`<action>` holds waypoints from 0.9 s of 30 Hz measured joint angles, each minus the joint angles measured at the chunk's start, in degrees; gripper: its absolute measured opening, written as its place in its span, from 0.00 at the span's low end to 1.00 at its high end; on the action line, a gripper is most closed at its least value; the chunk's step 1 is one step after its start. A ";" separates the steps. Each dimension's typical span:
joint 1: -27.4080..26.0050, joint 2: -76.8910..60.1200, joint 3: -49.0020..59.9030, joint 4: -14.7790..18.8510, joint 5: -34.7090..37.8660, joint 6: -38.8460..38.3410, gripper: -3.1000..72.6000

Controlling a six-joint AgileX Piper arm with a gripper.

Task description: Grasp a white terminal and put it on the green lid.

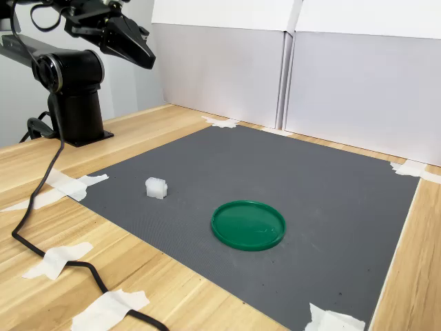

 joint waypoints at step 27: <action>-12.23 46.65 -38.44 0.07 33.76 -16.93 0.03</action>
